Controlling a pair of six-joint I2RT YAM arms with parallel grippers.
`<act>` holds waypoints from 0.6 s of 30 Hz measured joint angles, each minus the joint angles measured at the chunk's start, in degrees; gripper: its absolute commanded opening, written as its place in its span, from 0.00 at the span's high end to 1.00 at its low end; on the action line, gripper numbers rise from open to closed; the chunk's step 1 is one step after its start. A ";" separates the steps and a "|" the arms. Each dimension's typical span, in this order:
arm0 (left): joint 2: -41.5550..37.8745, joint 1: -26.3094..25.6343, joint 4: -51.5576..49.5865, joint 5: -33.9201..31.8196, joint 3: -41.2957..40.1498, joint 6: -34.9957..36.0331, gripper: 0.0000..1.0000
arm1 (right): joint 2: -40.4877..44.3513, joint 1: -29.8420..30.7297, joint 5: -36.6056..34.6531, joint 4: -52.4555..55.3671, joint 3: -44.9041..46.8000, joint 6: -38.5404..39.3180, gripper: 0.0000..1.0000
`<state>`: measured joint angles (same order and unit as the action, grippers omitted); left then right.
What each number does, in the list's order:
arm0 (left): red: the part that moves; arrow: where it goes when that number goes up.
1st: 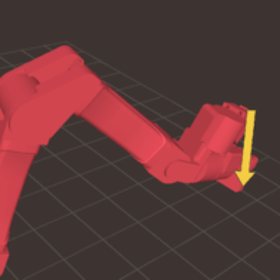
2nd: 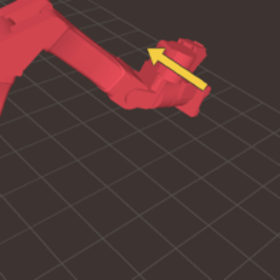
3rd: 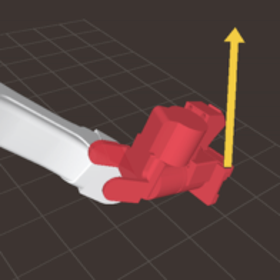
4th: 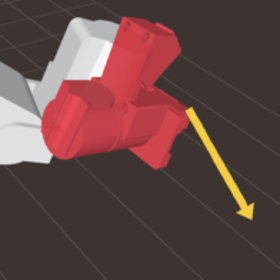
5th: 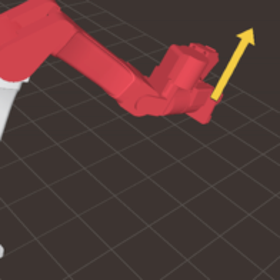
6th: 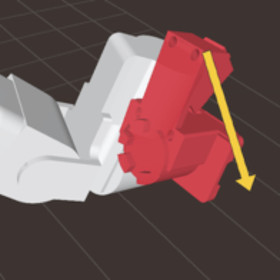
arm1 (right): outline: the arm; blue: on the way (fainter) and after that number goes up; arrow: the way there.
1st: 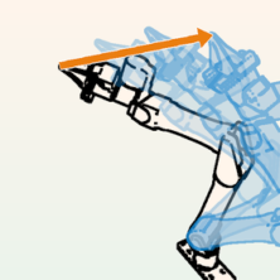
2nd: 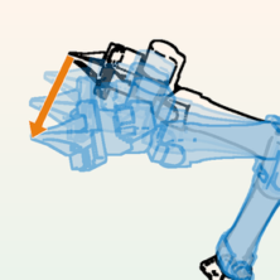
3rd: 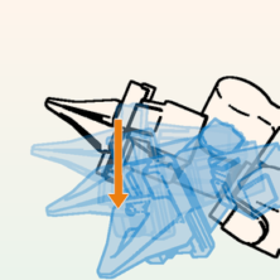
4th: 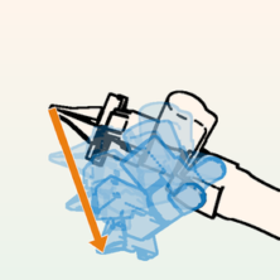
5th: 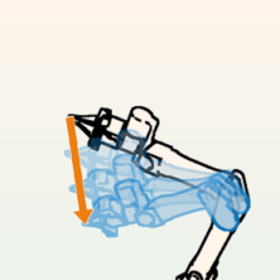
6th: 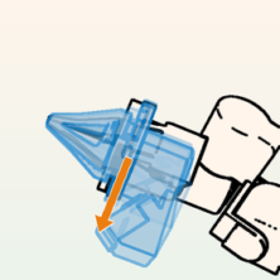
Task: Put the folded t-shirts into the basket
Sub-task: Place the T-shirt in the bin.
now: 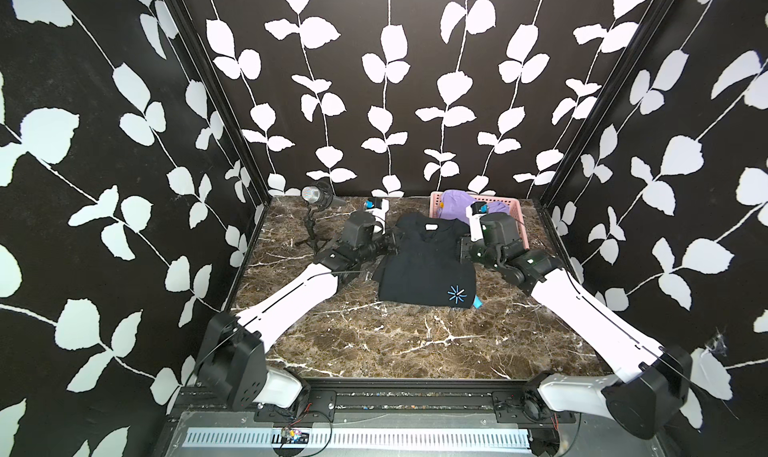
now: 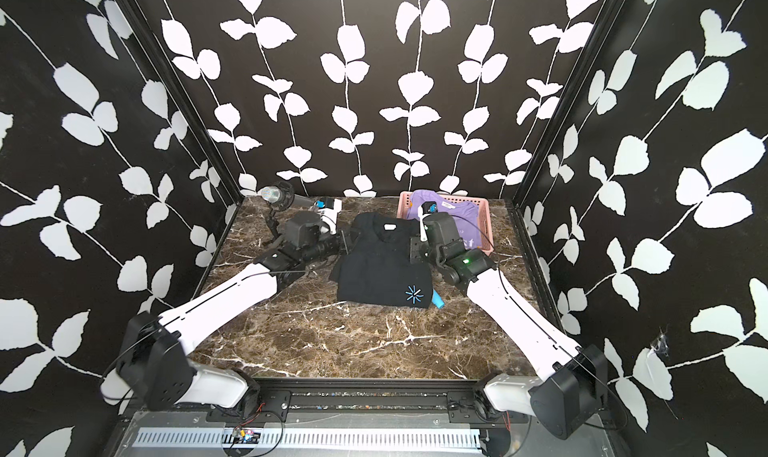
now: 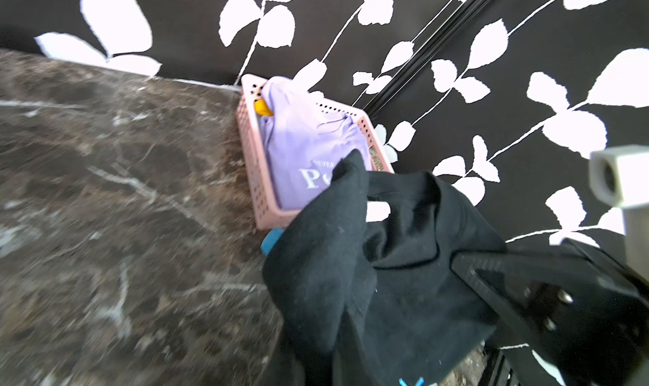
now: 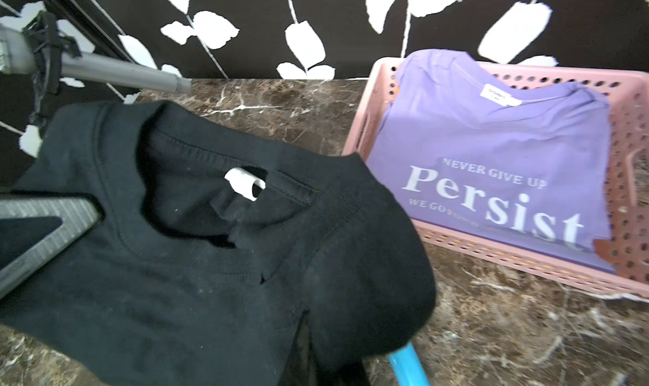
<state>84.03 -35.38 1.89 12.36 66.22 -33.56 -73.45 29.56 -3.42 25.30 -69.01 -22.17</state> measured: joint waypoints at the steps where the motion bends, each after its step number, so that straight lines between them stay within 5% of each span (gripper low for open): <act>1: 1.49 -0.13 0.15 0.35 1.40 0.00 1.00 | 0.00 -0.72 -0.13 0.42 -0.48 0.15 1.00; 10: 19.74 -1.11 0.81 3.74 20.24 0.76 1.00 | -2.82 -9.29 -1.90 4.13 -7.52 2.27 1.00; 18: 39.67 -3.10 -4.92 4.04 45.79 4.94 1.00 | -11.19 -15.63 -6.25 5.35 -15.74 5.88 1.00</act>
<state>123.70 -38.48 -3.03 16.40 112.01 -28.62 -84.64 13.93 -9.67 30.65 -84.75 -16.29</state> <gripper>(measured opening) 0.094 0.066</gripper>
